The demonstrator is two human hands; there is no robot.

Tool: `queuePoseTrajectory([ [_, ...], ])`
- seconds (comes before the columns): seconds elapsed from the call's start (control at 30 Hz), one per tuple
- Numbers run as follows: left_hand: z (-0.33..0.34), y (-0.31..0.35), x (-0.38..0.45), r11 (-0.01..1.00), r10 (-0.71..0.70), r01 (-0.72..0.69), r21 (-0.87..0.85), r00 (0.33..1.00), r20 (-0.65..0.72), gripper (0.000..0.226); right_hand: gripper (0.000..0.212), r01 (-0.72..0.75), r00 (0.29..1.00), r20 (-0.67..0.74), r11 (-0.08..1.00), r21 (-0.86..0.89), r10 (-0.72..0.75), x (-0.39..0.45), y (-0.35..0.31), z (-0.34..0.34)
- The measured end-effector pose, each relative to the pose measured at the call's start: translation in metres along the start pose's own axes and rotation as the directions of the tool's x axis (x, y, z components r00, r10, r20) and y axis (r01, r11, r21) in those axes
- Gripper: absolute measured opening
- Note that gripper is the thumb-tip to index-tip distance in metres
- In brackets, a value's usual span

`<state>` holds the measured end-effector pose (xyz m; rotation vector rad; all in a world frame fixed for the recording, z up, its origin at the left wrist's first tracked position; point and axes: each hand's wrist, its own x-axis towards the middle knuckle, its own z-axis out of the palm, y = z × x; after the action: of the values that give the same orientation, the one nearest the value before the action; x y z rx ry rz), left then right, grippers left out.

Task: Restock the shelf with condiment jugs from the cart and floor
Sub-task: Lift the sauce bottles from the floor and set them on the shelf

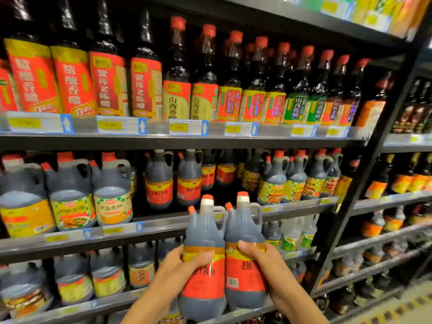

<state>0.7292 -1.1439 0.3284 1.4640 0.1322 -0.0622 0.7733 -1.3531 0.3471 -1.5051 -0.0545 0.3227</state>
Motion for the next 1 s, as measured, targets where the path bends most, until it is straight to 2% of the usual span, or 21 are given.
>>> queuePoseTrajectory([
  [0.2,0.025,0.016,0.056,0.999,-0.012,0.012,-0.052,1.0,-0.004,0.073,0.052,-0.003,1.0,0.021,1.0,0.005,0.003,0.057,-0.006,-0.034],
  [0.33,0.037,0.028,0.095,0.997,0.014,-0.016,-0.07,0.999,-0.031,0.055,0.049,0.029,0.997,0.074,0.999,-0.017,-0.028,0.099,-0.02,-0.052],
  [0.5,0.046,0.04,0.133,0.997,0.078,-0.08,-0.015,0.991,-0.108,0.064,0.059,0.066,0.986,0.155,0.998,-0.017,-0.063,0.141,-0.034,-0.068],
  [0.63,0.047,0.052,0.153,0.994,0.104,-0.101,0.03,0.987,-0.125,0.071,0.052,0.102,0.981,0.166,0.995,-0.008,-0.1,0.166,-0.048,-0.076],
  [0.73,0.047,0.061,0.166,0.992,0.12,-0.116,0.041,0.984,-0.128,0.064,0.046,0.116,0.978,0.177,0.993,-0.021,-0.111,0.183,-0.06,-0.078],
  [1.0,0.045,0.073,0.192,0.992,0.124,-0.123,0.019,0.97,-0.208,0.059,0.092,0.138,0.981,0.14,0.99,-0.026,-0.133,0.223,-0.078,-0.071],
])
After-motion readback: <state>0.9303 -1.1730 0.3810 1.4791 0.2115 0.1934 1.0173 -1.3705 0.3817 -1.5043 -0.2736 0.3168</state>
